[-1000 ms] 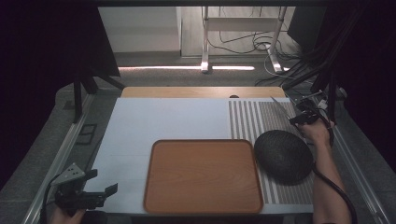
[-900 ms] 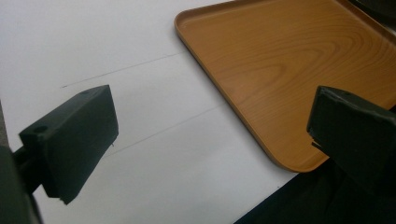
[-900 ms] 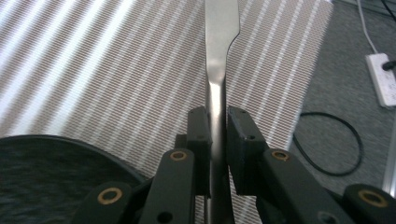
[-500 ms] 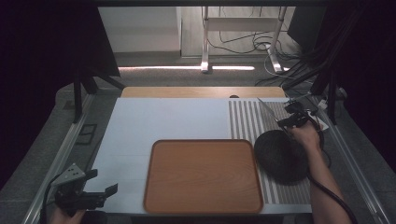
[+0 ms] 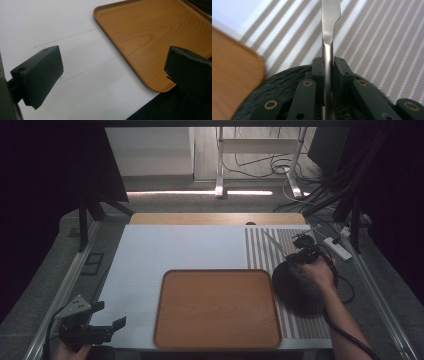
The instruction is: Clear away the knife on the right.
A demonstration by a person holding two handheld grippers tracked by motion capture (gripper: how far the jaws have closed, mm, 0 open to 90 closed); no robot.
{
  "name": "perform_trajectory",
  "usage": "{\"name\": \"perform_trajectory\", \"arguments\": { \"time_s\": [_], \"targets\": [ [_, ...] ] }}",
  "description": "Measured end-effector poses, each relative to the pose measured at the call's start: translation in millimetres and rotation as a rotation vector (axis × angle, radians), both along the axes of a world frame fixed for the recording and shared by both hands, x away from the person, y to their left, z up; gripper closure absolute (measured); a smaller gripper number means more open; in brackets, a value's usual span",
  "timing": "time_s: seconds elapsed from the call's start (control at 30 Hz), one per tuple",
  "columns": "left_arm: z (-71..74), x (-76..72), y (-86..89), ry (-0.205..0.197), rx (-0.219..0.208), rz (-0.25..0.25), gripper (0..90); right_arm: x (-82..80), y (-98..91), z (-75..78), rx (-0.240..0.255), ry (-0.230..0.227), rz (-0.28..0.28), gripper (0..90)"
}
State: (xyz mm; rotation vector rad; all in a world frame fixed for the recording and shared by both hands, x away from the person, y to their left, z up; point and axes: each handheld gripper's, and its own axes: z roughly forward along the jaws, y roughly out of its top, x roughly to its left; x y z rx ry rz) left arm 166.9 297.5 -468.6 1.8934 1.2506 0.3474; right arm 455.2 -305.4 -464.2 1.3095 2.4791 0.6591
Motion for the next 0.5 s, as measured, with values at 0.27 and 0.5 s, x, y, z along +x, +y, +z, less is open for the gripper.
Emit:
{"name": "perform_trajectory", "arguments": {
  "time_s": [0.27, 0.5],
  "targets": [
    [0.0, -0.1, 0.0, -0.001, 0.002, -0.001, 2.1, -23.3, 17.3, 0.7, 0.013, 0.008, 0.048, 80.3],
    [0.1, -0.1, -0.3, -0.001, 0.003, -0.003, 2.2, -53.1, 37.5, 1.1, 0.045, 0.015, 0.113, 80.2]
  ]
}}
